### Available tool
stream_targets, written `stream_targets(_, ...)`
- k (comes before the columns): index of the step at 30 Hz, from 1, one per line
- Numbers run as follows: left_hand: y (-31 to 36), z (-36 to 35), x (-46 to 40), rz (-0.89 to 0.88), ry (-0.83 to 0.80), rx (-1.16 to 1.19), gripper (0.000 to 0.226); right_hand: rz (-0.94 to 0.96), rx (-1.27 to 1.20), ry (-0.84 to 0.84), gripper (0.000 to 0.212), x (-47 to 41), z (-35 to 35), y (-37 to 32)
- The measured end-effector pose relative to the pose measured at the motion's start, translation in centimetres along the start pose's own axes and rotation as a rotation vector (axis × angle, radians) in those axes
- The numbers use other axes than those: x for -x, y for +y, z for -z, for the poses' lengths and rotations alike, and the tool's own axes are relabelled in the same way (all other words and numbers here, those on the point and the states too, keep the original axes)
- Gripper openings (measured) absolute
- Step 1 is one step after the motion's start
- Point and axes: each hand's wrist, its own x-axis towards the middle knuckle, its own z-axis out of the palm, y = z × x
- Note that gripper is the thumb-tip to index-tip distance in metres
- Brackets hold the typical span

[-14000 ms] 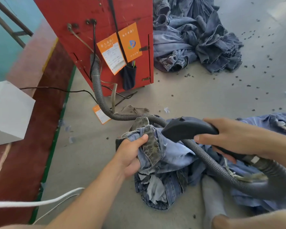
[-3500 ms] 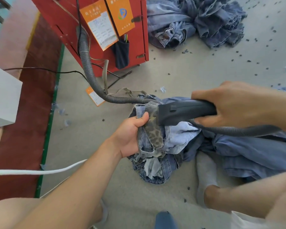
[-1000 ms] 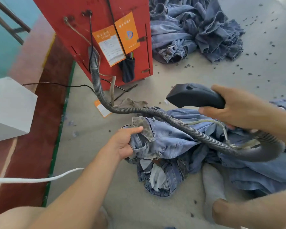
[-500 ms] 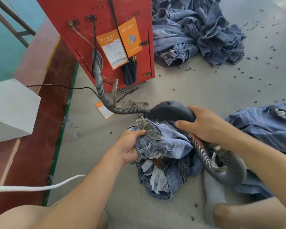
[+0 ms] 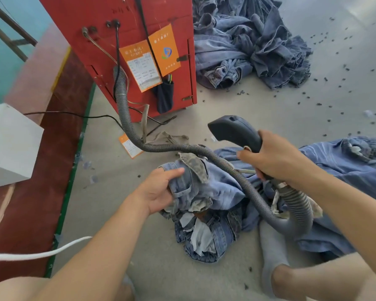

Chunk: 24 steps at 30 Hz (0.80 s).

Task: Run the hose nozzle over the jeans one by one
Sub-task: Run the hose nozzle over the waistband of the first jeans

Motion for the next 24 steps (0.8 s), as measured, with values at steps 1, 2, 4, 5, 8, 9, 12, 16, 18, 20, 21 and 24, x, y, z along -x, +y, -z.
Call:
stream_targets(1,0.1,0.1,0.1,0.003,0.005,-0.050,0.034,0.003,-0.020,-0.013,0.026,0.3,0.4,0.0)
stream_targets(2,0.2,0.1,0.3,0.019,0.001,-0.079,0.035,0.010,-0.024,-0.028,0.025,0.7,0.7,-0.1)
stream_targets(4,0.4,-0.2,0.6,0.057,-0.044,-0.058,0.038,0.035,0.041,-0.049,0.024,1.4,0.8,-0.1)
stream_targets(5,0.6,-0.4,0.8,0.056,-0.066,-0.027,0.038,0.055,0.108,-0.046,0.024,1.8,0.8,0.0)
stream_targets(8,0.7,-0.5,0.9,0.007,-0.056,0.063,0.038,0.108,0.260,0.004,0.029,2.7,0.9,0.6)
stream_targets(9,0.7,-0.4,1.0,0.000,-0.058,0.084,0.038,0.120,0.279,0.015,0.030,2.9,1.0,0.8)
stream_targets(12,0.3,-0.1,1.1,-0.037,-0.043,0.039,0.040,0.134,0.289,0.009,0.033,3.3,1.1,1.2)
stream_targets(16,0.3,0.6,1.1,-0.060,-0.091,-0.086,0.056,0.161,0.279,0.006,0.034,3.5,0.8,1.5)
stream_targets(18,0.3,0.7,1.1,-0.056,-0.121,-0.104,0.052,0.177,0.291,-0.025,0.035,3.6,0.4,1.5)
stream_targets(20,0.3,0.5,1.1,-0.054,-0.137,-0.114,0.049,0.191,0.299,-0.062,0.036,3.6,-0.1,1.4)
stream_targets(21,0.4,0.3,1.2,-0.055,-0.134,-0.113,0.047,0.195,0.317,-0.078,0.036,3.7,-0.3,1.2)
stream_targets(24,0.7,-0.6,1.6,-0.059,-0.126,-0.089,0.044,0.213,0.311,-0.109,0.029,4.1,-0.3,0.8)
